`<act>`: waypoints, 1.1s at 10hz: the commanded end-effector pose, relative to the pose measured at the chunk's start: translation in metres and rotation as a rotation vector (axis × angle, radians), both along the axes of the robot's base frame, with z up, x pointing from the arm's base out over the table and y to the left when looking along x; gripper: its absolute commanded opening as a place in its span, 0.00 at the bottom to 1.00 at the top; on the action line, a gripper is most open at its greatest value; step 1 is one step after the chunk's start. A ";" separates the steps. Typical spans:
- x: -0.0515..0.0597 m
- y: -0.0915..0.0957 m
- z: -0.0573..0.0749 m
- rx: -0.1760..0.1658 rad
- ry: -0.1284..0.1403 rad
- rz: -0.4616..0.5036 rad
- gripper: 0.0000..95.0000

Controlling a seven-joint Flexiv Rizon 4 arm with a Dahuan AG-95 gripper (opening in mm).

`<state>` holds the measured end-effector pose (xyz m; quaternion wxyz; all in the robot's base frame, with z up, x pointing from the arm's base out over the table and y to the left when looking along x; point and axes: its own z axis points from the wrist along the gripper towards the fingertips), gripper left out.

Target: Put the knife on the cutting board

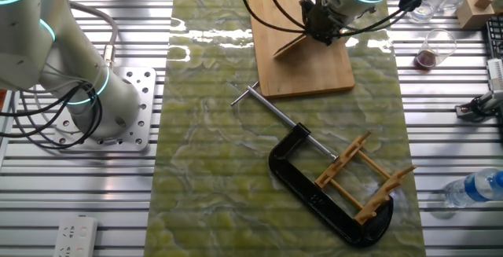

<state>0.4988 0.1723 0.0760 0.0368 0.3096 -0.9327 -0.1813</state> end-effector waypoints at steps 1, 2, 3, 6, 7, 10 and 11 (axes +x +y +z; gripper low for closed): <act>0.000 0.000 0.000 0.006 0.012 -0.019 0.00; 0.000 0.000 0.000 0.019 0.016 -0.029 0.00; 0.000 0.000 0.000 0.024 0.022 -0.045 0.00; -0.009 0.024 0.013 0.022 0.039 -0.081 0.00; -0.013 0.034 0.015 0.038 0.046 -0.096 0.00; -0.026 0.054 0.005 0.099 0.079 -0.172 0.00; -0.030 0.059 0.001 0.115 0.086 -0.194 0.00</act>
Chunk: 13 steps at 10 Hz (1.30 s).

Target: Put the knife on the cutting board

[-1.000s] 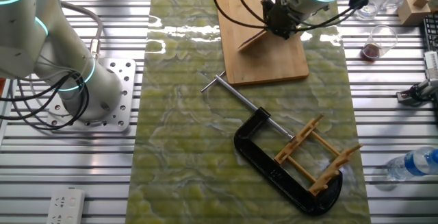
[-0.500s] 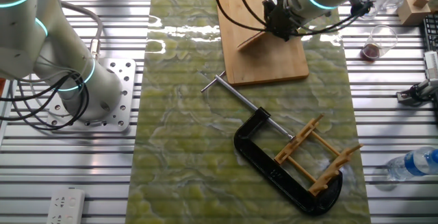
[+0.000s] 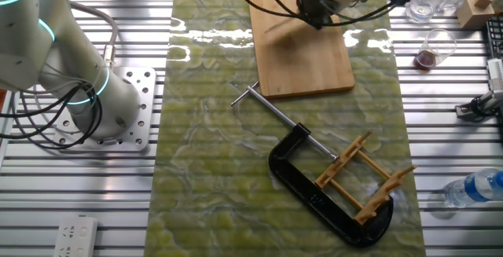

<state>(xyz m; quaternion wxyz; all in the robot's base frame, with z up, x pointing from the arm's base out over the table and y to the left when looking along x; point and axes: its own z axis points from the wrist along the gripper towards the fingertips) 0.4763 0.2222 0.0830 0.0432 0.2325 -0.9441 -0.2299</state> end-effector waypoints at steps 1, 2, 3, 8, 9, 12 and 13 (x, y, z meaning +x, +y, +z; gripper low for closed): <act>-0.010 0.012 -0.009 0.036 0.016 -0.047 0.00; -0.011 0.014 -0.010 0.036 0.015 -0.046 0.00; -0.011 0.014 -0.010 0.034 0.012 -0.041 0.00; -0.009 0.004 -0.020 0.043 -0.018 0.018 0.00; -0.009 0.002 -0.019 0.075 -0.004 0.011 0.00; -0.009 0.002 -0.018 0.130 0.026 -0.029 0.00; -0.009 0.002 -0.018 0.142 0.036 -0.034 0.00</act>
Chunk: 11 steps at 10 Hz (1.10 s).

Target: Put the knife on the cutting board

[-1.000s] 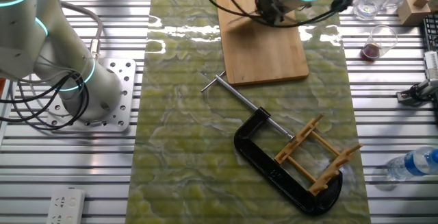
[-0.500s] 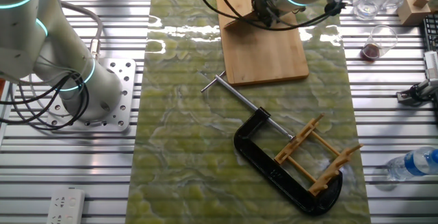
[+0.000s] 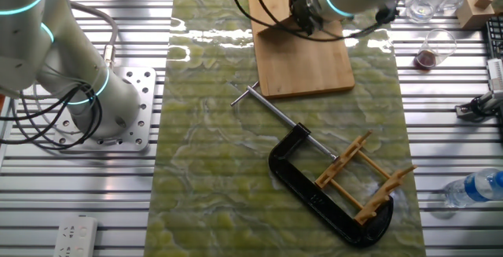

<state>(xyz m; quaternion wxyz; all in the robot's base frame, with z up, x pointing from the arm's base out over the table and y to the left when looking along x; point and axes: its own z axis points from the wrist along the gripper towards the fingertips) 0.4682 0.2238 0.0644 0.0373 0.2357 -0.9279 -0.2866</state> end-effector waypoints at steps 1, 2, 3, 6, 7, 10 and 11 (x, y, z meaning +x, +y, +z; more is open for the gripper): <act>-0.001 0.001 0.001 0.026 0.019 -0.035 0.00; -0.001 0.001 0.001 0.023 0.019 -0.034 0.00; -0.001 0.000 0.000 0.023 0.019 -0.033 0.00; -0.001 0.000 -0.001 0.034 0.025 -0.040 0.00; 0.000 0.000 -0.002 0.048 0.028 -0.044 0.00; 0.000 -0.002 -0.005 0.070 0.026 -0.036 0.00; 0.001 -0.003 -0.006 0.075 0.031 -0.034 0.00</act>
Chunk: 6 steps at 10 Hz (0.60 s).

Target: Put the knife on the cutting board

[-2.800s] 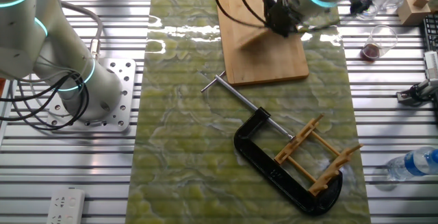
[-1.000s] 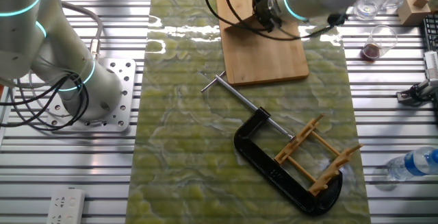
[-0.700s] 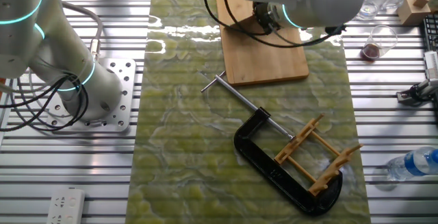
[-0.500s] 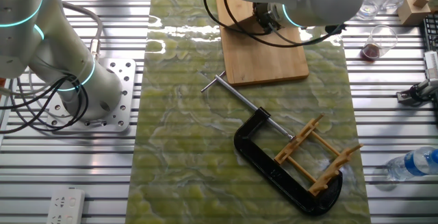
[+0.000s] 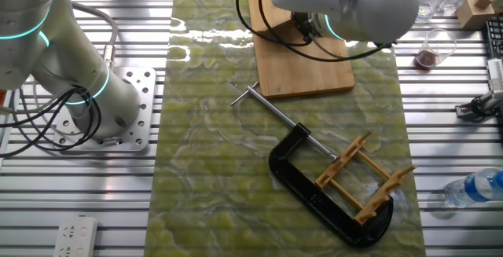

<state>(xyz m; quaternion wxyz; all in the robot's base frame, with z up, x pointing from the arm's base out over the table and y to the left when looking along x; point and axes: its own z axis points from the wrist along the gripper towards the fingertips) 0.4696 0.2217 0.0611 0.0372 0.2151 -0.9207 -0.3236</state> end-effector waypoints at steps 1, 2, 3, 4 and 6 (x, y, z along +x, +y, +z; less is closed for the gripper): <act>0.000 -0.003 -0.001 0.009 0.006 0.012 0.00; 0.000 -0.003 -0.001 0.018 0.016 0.012 0.00; 0.000 -0.003 -0.001 0.011 0.016 0.017 0.20; 0.000 -0.003 -0.001 0.001 0.012 0.022 0.20; 0.000 -0.003 -0.001 -0.028 0.000 0.037 0.20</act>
